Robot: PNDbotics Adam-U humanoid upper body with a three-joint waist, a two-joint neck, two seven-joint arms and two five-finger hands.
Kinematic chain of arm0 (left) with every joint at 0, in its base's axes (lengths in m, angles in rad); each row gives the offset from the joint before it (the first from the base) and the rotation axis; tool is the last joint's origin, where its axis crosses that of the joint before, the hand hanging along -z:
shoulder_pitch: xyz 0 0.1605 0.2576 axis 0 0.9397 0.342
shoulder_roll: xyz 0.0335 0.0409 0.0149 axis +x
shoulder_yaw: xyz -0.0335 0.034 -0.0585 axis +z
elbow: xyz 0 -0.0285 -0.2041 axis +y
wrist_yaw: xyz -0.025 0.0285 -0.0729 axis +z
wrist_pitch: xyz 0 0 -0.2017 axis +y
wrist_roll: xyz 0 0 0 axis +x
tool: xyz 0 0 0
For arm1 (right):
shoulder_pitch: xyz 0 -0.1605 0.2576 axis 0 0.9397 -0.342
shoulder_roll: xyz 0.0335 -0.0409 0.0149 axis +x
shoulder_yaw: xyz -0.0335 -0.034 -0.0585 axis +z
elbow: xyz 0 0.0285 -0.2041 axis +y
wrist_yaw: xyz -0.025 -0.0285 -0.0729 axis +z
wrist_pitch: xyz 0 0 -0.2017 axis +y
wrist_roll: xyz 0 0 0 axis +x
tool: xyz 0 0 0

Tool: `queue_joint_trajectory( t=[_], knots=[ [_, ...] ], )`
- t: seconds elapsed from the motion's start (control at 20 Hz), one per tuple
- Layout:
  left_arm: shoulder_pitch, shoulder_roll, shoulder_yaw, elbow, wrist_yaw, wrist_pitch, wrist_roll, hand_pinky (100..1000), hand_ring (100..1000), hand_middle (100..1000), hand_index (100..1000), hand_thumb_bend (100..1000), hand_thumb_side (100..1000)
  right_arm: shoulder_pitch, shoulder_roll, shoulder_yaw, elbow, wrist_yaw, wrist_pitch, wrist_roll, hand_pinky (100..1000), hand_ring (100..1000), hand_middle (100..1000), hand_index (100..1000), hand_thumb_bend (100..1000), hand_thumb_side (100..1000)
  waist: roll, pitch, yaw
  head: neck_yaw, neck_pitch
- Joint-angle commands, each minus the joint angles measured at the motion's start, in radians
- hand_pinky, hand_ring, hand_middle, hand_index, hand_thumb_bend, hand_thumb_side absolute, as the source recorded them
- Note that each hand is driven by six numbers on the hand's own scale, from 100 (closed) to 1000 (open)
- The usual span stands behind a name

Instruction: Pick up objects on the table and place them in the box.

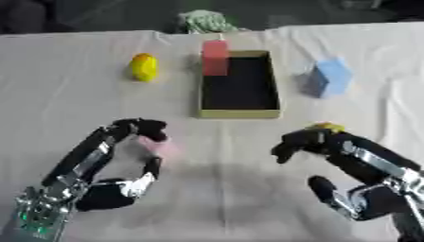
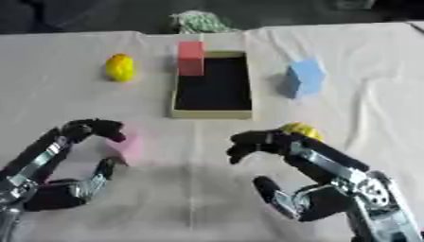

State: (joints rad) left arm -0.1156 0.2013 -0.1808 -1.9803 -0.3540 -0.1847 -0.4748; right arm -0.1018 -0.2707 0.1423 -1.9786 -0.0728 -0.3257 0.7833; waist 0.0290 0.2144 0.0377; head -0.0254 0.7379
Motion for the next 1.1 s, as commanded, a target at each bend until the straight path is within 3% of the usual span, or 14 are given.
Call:
queue_joint_trajectory(
  t=[0.05, 0.75, 1.1],
  knots=[
    [-0.007, 0.004, 0.007, -0.020, 0.000, 0.001, 0.000, 883, 732, 668, 878, 100, 305, -0.008, -0.015, -0.005, -0.021, -0.001, 0.000, 0.002, 801, 830, 694, 935, 100, 422, -0.001, -0.013, 0.001, -0.001, -0.009],
    [-0.012, 0.012, 0.008, -0.020, 0.002, -0.001, 0.006, 881, 732, 667, 878, 100, 302, -0.009, -0.016, -0.004, -0.021, -0.002, 0.004, 0.004, 802, 831, 694, 935, 100, 421, 0.002, -0.015, 0.000, -0.005, -0.011],
    [-0.051, 0.116, 0.016, -0.020, -0.031, -0.041, 0.047, 857, 728, 676, 884, 100, 265, -0.006, -0.025, -0.008, -0.021, 0.004, 0.008, 0.002, 801, 832, 695, 935, 100, 422, 0.017, -0.018, 0.001, -0.024, -0.014]
  ],
)
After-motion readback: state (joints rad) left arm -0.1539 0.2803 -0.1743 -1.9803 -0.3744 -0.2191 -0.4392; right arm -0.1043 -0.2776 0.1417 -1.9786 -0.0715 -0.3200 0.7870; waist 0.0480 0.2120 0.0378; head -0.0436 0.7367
